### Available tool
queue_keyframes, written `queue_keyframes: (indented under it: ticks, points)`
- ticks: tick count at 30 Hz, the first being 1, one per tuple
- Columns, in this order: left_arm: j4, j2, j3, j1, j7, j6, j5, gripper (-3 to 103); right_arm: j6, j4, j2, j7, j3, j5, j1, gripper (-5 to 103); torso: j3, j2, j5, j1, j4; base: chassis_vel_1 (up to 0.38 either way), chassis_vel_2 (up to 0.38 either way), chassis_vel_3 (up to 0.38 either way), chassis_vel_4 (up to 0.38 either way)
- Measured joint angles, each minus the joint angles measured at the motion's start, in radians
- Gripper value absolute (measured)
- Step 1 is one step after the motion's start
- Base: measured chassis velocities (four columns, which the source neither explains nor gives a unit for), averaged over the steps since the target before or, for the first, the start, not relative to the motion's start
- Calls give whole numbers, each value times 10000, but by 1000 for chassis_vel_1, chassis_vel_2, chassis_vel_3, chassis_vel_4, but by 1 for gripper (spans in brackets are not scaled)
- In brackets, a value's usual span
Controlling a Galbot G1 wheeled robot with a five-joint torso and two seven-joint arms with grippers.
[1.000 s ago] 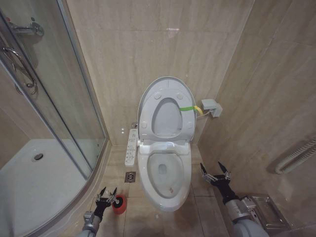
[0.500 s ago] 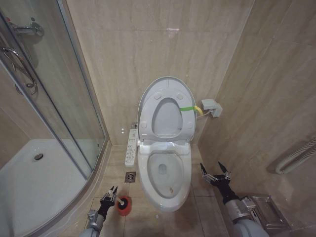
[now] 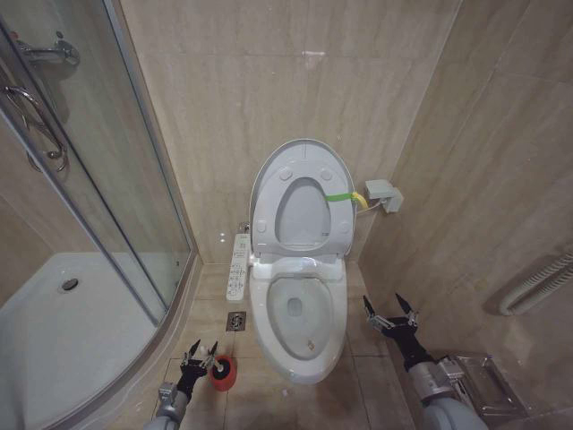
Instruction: Open the toilet lid, clean the toilet bowl with a toilet brush, close the toilet lid, and flush.
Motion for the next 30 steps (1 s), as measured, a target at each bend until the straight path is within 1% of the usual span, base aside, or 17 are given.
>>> queue_keyframes:
  ticks: [1,2,8,9,15,16,23,24,30]
  points:
    - [0,0,0,0,0,0,0,52,0,0,0,0,0,0,0,100,0,0,0,0,0,0,0,0,0]
    - [-1,-23,15,0,-3,-1,4,79,0,0,0,0,0,0,0,100,0,0,0,0,0,0,0,0,0]
    - [-29,-174,95,0,24,-22,5,79,0,0,0,0,0,0,0,100,0,0,0,0,0,0,0,0,0]
    - [-37,-205,108,6,43,-31,6,101,0,0,0,0,0,0,0,100,0,0,1,0,0,0,0,0,0]
    - [-77,-300,98,49,71,-48,72,101,0,0,0,0,0,0,0,100,0,0,0,0,0,0,0,0,0]
    - [-81,-300,87,72,66,-51,93,93,0,0,0,0,0,0,0,100,0,0,0,0,-1,0,0,0,0]
    - [-103,-302,-23,194,54,-104,170,93,0,0,0,0,0,0,0,100,0,0,0,0,0,0,0,0,0]
    - [-104,-302,-45,213,54,-117,187,70,0,0,0,0,0,0,0,100,0,0,0,0,0,0,0,0,0]
    - [-89,-308,-102,260,60,-178,253,70,0,0,0,0,0,0,0,100,0,0,0,0,0,0,0,0,0]
